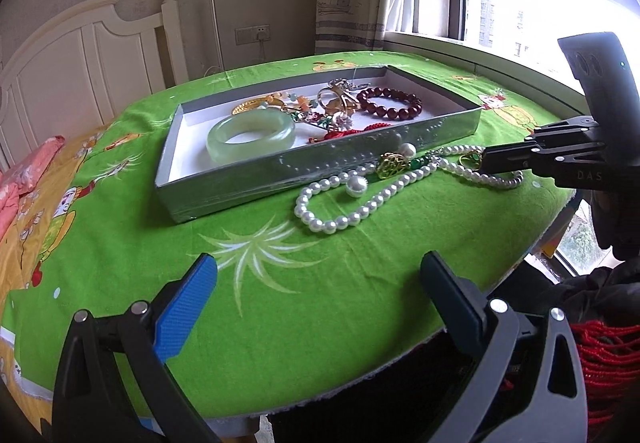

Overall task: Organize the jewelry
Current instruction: 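Grasp the pearl necklace with the left gripper while the right grasps the green-stone gold ring, then lift the pearl necklace into the tray with the left while the right drops the ring there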

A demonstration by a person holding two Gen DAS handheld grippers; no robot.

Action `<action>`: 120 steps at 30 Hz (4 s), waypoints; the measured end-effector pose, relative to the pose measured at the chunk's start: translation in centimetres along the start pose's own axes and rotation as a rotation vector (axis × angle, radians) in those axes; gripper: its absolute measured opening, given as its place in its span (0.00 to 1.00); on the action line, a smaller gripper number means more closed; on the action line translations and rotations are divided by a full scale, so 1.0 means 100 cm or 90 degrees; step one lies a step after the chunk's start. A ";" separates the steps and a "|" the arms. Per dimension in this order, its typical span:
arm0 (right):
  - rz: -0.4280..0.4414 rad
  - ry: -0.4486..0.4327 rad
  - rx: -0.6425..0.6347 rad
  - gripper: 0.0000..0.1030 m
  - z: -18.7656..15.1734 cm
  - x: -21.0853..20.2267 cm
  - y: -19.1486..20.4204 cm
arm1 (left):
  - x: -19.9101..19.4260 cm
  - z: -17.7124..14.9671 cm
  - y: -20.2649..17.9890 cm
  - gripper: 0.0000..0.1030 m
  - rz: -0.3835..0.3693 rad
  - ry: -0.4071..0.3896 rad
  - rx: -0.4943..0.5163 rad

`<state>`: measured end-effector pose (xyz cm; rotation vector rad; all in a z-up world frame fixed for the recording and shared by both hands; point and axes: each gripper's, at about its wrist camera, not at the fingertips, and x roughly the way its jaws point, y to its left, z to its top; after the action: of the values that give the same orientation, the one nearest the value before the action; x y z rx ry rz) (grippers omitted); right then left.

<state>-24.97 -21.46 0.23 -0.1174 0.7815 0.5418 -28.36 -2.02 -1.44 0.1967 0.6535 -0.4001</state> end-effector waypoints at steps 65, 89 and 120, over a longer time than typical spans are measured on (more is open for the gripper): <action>-0.059 -0.116 0.047 0.23 0.000 -0.050 -0.032 | 0.072 0.079 -0.084 0.59 -0.212 0.117 0.099; -0.058 -0.130 0.054 0.23 0.002 -0.055 -0.033 | 0.011 0.113 -0.058 0.01 -0.126 -0.010 0.094; -0.046 -0.168 -0.002 0.23 0.028 -0.073 -0.004 | -0.106 0.218 -0.035 0.01 -0.098 -0.201 0.130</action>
<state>-27.24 -24.02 7.26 -0.0745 0.5172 0.4783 -25.47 -8.61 21.98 0.2712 0.3161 -0.6332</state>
